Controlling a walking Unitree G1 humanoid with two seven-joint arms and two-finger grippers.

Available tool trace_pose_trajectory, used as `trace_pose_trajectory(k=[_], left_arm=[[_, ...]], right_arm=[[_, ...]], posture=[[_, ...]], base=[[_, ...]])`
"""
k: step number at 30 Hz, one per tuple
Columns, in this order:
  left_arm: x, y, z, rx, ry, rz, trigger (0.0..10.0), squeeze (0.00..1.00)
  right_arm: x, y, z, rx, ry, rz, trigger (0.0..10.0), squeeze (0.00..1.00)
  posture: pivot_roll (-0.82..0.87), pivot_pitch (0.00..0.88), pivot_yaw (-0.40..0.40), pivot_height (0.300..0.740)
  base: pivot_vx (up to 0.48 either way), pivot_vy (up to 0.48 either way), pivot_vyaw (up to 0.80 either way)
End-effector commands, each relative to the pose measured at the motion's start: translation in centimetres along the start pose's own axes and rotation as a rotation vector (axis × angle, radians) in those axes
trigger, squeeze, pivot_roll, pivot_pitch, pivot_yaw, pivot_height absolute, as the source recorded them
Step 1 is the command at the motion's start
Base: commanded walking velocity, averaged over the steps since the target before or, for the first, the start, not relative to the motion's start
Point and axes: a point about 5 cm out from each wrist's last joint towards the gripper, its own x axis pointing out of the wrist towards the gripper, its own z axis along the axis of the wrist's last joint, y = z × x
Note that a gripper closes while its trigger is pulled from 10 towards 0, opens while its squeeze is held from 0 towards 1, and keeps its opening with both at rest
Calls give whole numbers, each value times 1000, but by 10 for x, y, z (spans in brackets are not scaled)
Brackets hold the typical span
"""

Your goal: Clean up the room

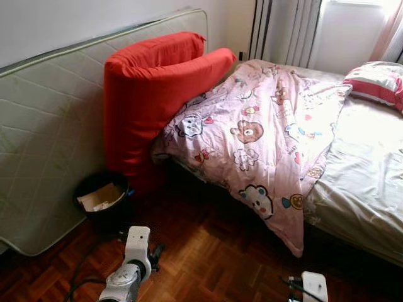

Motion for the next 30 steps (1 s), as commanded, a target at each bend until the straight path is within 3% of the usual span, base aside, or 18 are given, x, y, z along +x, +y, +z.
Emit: trace_pose_trajectory(k=[1, 4, 7, 16, 30], left_arm=[[1, 2, 2, 26, 24, -7, 10000, 0], [1, 3, 0, 28, 42, -5, 10000, 0], [-12, 14, -37, -2, 190, 62, 10000, 0], [-39, 23, -89, -57, 360, 131, 10000, 0], [-57, 20, -119, -48, 467, 154, 10000, 0]], right_arm=[[-2, 1, -11, 6, 34, 18, 10000, 0], [-3, 0, -17, 3, 55, 16, 10000, 0], [-5, -2, -22, 14, 75, 8, 10000, 0], [-2, -6, -13, -43, 79, 29, 10000, 0], [-2, -7, -10, -82, 67, 52, 10000, 0]], posture=[[-24, 88, 18, 740], [-24, 88, 18, 740], [-26, 80, 20, 740], [-24, 72, 16, 740], [-30, 57, 19, 740]], base=[[0, 0, 0], [0, 0, 0], [0, 0, 0], [0, 0, 0], [0, 0, 0]])
